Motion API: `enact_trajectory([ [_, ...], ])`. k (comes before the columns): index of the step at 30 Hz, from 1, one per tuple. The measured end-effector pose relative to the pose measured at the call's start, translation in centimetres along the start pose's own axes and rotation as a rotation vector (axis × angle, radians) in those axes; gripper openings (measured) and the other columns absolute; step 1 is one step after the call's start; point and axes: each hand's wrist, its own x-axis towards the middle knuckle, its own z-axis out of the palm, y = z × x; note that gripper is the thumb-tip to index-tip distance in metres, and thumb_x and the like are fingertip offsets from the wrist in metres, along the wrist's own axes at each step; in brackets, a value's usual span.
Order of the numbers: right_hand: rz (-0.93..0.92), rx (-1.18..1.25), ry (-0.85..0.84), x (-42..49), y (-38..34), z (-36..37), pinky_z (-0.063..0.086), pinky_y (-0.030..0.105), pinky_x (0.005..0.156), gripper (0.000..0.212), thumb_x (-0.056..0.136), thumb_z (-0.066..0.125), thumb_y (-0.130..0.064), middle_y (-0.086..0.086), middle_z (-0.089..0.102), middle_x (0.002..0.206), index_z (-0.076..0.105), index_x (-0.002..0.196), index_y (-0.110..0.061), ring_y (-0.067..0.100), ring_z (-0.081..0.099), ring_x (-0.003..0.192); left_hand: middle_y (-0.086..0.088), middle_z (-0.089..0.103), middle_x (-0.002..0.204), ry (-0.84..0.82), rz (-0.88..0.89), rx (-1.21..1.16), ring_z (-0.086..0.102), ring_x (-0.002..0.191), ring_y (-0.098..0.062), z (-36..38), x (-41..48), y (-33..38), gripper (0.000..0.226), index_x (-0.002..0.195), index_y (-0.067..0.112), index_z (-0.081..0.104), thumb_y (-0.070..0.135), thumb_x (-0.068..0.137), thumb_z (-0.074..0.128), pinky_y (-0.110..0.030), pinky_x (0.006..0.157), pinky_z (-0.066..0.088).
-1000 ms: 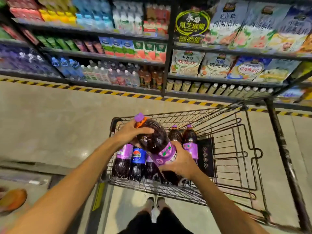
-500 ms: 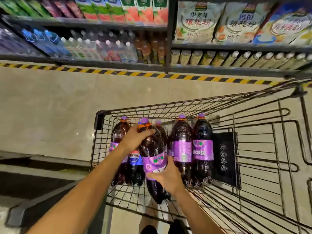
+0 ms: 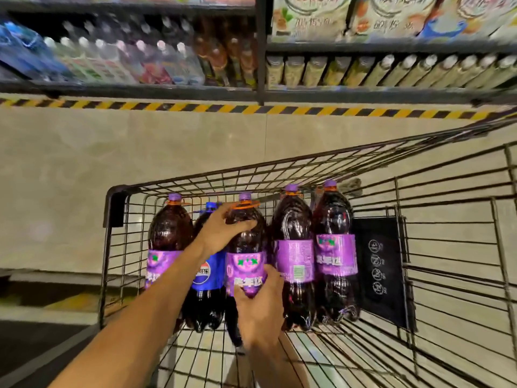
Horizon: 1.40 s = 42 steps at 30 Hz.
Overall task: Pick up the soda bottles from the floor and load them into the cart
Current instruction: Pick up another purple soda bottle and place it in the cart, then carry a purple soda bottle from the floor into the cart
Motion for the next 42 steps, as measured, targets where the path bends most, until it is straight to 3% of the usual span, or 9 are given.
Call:
enact_trajectory([
  [2,-0.145,-0.013,0.003,-0.3,-0.4,-0.2,0.045,0.005,0.080,0.058,0.089,0.078,-0.018,-0.017,0.048,0.132,0.049,0.137,-0.033,-0.005,0.059,0.100,0.008,0.068,0.108,0.034,-0.008,0.033,0.066,0.100,-0.010,0.4,0.3,-0.5,0.048,0.119,0.023,0.059,0.018,0.080,0.086,-0.021,0.093,0.053],
  [6,-0.287,-0.107,-0.025,0.1,-1.2,-0.9,0.056,0.029,0.093,0.051,0.091,0.075,-0.021,-0.016,0.044,0.133,0.052,0.136,-0.032,0.007,0.054,0.120,0.008,0.063,0.116,0.010,-0.007,0.180,0.062,0.107,-0.010,1.2,0.2,-0.1,0.064,0.130,0.025,0.054,0.035,0.077,0.089,-0.027,0.103,0.047],
  [11,-0.279,-0.147,-0.066,0.5,-1.9,-5.4,0.050,0.028,0.095,0.046,0.093,0.072,-0.023,-0.012,0.054,0.128,0.056,0.136,-0.030,0.010,0.054,0.119,0.003,0.066,0.126,0.020,0.064,0.434,0.063,0.117,-0.019,0.1,-1.8,1.7,0.080,0.134,0.019,0.058,0.047,0.066,0.087,-0.039,0.107,0.049],
  [15,-0.291,-0.323,-0.169,0.0,-2.9,-9.7,0.049,0.030,0.086,0.043,0.093,0.077,-0.027,-0.004,0.061,0.128,0.059,0.132,-0.024,0.021,0.060,0.120,-0.003,0.064,0.126,-0.061,0.114,0.707,0.061,0.116,-0.023,-1.1,-6.8,5.2,0.053,0.130,0.017,0.061,0.027,0.083,0.082,-0.027,0.096,0.045],
  [18,-0.296,-0.462,-0.198,-1.2,-3.9,-12.2,0.051,0.039,0.092,0.051,0.092,0.076,-0.029,0.008,0.062,0.132,0.055,0.138,-0.018,0.032,0.059,0.123,-0.008,0.062,0.131,-0.064,0.255,0.933,0.059,0.120,-0.028,-1.4,-11.1,8.4,0.054,0.134,0.017,0.058,0.028,0.086,0.079,-0.029,0.095,0.043],
  [24,-0.343,-0.581,-0.137,-4.9,-7.3,-16.2,0.053,0.041,0.093,0.045,0.092,0.072,-0.025,0.014,0.065,0.129,0.056,0.132,-0.014,0.036,0.062,0.119,-0.010,0.057,0.135,-0.129,0.414,1.213,0.053,0.125,-0.032,-2.3,-18.6,14.0,0.063,0.138,0.023,0.052,0.041,0.084,0.078,-0.048,0.105,0.044],
  [29,-0.368,-0.622,-0.021,-8.5,-9.4,-19.1,0.056,0.043,0.087,0.042,0.087,0.072,-0.023,0.014,0.067,0.116,0.058,0.125,-0.013,0.037,0.063,0.111,-0.006,0.051,0.144,-0.112,0.548,1.427,0.048,0.131,-0.030,-2.6,-22.6,16.6,0.068,0.144,0.029,0.046,0.046,0.085,0.075,-0.044,0.104,0.044],
  [33,-0.346,-0.680,0.069,-11.7,-9.7,-21.1,0.051,0.041,0.086,0.045,0.091,0.073,-0.027,0.013,0.064,0.123,0.056,0.130,-0.013,0.035,0.059,0.114,-0.006,0.050,0.143,-0.154,0.603,1.525,0.048,0.131,-0.031,-2.8,-25.2,17.3,0.069,0.147,0.027,0.042,0.047,0.088,0.074,-0.045,0.103,0.043],
  [42,-0.128,-0.627,0.300,-20.9,-4.1,-27.7,0.052,0.042,0.092,0.046,0.089,0.077,-0.033,0.009,0.064,0.123,0.058,0.126,-0.016,0.032,0.061,0.117,-0.008,0.040,0.156,-0.338,0.797,1.672,0.040,0.142,-0.032,3.5,-30.0,19.9,0.082,0.156,0.026,0.032,0.048,0.088,0.073,-0.049,0.116,0.038],
])
